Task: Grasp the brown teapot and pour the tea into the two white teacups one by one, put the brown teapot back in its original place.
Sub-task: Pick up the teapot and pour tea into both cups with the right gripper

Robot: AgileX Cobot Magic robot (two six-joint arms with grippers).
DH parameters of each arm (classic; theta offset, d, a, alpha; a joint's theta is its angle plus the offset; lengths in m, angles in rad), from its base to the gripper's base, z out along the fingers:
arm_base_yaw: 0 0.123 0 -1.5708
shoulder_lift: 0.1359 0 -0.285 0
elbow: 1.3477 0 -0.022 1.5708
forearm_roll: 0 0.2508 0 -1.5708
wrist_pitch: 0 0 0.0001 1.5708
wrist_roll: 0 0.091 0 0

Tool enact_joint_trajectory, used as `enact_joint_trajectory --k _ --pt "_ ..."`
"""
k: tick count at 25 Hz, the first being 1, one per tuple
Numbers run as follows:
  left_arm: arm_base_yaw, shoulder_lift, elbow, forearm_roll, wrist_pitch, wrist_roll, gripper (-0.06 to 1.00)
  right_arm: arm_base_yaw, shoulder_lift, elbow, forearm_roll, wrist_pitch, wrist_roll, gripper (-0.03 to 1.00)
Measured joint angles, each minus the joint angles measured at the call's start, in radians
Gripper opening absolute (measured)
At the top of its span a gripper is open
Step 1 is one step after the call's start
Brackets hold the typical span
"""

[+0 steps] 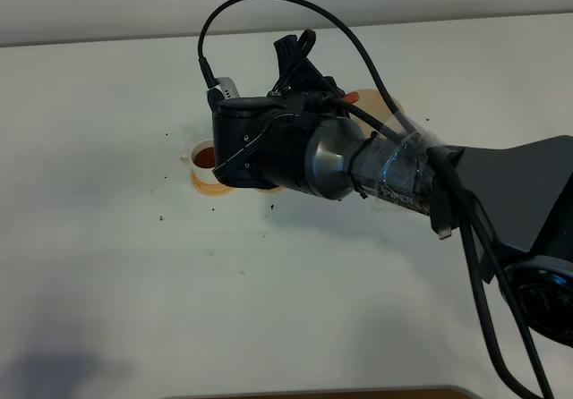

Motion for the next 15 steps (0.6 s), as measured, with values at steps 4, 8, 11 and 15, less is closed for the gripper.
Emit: enact_joint_trajectory --k 4,8,11,15 --pt "0.000 0.000 0.000 0.000 0.000 0.000 0.37 0.000 0.000 0.000 -0.003 0.000 -0.020 0.12" --pt "0.000 0.000 0.000 0.000 0.000 0.000 0.37 0.000 0.000 0.000 -0.008 0.001 -0.033 0.12" --pt "0.000 0.000 0.000 0.000 0.000 0.000 0.37 0.000 0.000 0.000 -0.022 0.001 -0.036 0.12" --pt "0.000 0.000 0.000 0.000 0.000 0.000 0.37 0.000 0.000 0.000 -0.042 0.001 -0.045 0.12"
